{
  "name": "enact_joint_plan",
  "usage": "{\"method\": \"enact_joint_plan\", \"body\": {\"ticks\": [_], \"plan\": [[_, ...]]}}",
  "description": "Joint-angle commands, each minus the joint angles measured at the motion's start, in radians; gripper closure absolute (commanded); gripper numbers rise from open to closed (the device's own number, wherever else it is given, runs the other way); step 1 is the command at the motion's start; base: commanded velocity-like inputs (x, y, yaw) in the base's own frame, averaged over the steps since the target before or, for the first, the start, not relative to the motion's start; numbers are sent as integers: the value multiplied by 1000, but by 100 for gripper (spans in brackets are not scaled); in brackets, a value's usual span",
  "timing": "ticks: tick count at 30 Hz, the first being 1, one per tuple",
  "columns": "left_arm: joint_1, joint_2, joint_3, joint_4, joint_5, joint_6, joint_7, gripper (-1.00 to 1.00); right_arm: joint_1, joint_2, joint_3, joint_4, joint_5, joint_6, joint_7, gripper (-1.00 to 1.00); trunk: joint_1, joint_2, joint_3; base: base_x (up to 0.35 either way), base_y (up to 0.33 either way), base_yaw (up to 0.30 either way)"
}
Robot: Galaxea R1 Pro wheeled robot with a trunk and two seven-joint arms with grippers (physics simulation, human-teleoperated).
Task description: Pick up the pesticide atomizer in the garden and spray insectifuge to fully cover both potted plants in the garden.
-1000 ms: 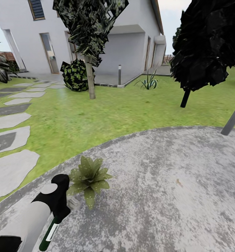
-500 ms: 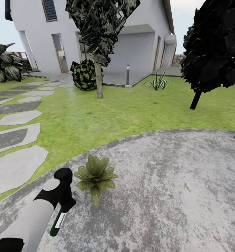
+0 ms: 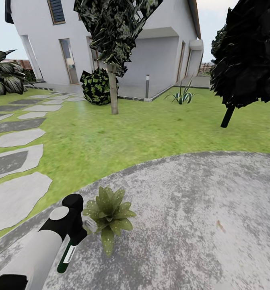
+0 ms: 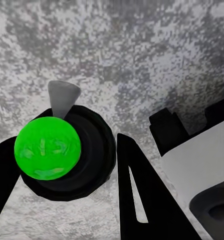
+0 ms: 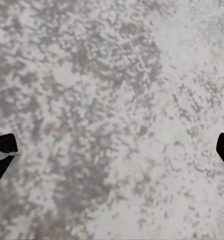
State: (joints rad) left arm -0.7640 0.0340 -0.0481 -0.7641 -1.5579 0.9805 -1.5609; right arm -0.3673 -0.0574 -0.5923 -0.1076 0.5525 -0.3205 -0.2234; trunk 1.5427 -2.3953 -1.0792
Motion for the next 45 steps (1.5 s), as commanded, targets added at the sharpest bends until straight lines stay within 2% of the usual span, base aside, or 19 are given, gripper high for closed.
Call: {"method": "enact_joint_plan", "body": {"ticks": [1,13,21,24,26,27,28,30,32,34,35,36,37,38,39,40,41,45], "plan": [[1,0,-4,-1,-8,10,-10,100,-1,0,-7,2,11,-4,-4,-100,0,0,-1,96,0,150],[8,3,1,-3,-5,10,-10,100,-1,1,-7,2,11,-5,-5,-100,0,0,-1,-4,0,265],[8,13,2,-4,-6,10,-10,100,-1,1,-7,2,11,-5,-4,-100,0,0,-1,-286,-21,212],[9,27,3,-3,-6,9,-10,100,-1,1,-7,2,11,-4,-3,-100,0,0,-1,-335,-1,20],[10,54,5,-2,1,7,7,100,-1,1,-7,2,11,-3,-3,-100,0,0,-1,-336,0,5],[13,71,7,-2,16,4,14,100,-1,1,-7,2,11,-3,-2,-100,0,0,-1,-336,0,2],[21,88,12,-2,61,0,21,100,-1,0,-7,2,11,-3,0,-100,0,0,-1,-336,0,1],[28,107,19,-2,119,-3,32,100,-1,1,-7,2,13,-3,1,-100,0,0,-1,-336,0,0],[33,125,24,-1,193,-20,70,100,-1,1,8,2,36,-3,3,-100,0,0,-1,-335,0,0],[44,133,28,0,283,-115,140,100,-1,0,55,1,91,-3,4,-100,0,0,-1,-289,0,0],[59,135,37,0,358,-195,195,100,-1,0,84,0,125,-4,5,-100,0,0,-1,-136,0,0],[73,135,49,0,415,-248,239,100,-1,1,101,-1,146,-4,5,-100,0,0,-1,-87,0,0],[97,135,69,0,506,-324,312,100,-2,1,121,-7,171,-4,6,-100,0,0,-1,-44,0,0],[114,135,78,1,561,-375,360,100,-2,2,132,-17,184,-5,13,-100,0,0,-1,-28,0,0],[137,135,87,8,628,-455,423,100,-2,3,150,-39,202,-5,43,-100,0,0,-1,-15,0,0],[155,134,91,30,672,-541,471,100,-2,4,169,-69,217,-5,108,-100,0,0,-1,-7,0,0],[164,134,95,71,696,-632,501,100,-2,4,181,-112,225,-5,207,-100,0,0,-1,-4,0,0],[172,133,102,189,719,-861,530,100,-2,4,193,-257,233,-5,472,-100,0,0,-1,-1,0,0]]}}
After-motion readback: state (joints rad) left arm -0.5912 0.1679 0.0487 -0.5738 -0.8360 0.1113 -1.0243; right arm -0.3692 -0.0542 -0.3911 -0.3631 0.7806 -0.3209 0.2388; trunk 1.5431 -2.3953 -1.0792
